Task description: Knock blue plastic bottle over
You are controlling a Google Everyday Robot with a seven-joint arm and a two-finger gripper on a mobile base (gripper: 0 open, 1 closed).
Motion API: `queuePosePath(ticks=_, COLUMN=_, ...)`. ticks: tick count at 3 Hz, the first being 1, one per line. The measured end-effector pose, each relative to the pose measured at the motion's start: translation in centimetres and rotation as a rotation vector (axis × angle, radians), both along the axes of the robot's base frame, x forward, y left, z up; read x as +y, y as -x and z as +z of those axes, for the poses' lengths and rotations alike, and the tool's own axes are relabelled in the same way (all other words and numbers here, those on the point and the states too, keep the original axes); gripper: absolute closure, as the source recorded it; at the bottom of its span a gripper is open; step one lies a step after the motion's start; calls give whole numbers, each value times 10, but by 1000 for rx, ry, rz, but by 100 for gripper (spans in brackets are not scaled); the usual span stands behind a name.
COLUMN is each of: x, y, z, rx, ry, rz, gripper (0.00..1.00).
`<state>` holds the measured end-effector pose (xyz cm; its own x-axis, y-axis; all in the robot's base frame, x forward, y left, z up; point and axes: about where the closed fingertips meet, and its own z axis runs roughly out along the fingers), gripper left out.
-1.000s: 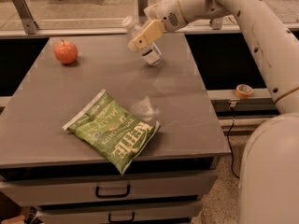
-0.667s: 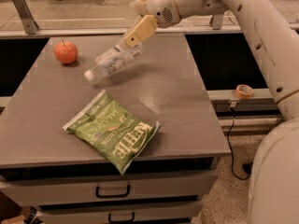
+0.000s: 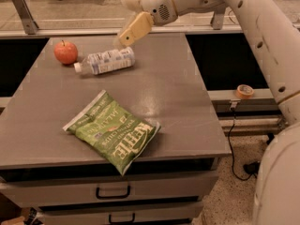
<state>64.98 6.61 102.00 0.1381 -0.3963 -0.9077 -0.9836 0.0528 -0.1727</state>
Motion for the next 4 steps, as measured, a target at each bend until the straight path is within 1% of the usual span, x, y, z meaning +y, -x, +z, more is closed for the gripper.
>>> queuePosePath(ticks=1, x=-16, y=-6, z=-2, rx=7, ry=4, rz=-38, gripper=0)
queuePosePath(ticks=2, x=-84, y=-38, z=1, rx=-21, ry=54, rz=-234, gripper=0)
queuePosePath(ticks=3, x=-159, y=-71, z=5, rx=-81, ry=148, rz=-448, gripper=0)
queuePosePath(ticks=4, x=-246, y=-103, z=9, rx=-157, ry=270, rz=-673, gripper=0)
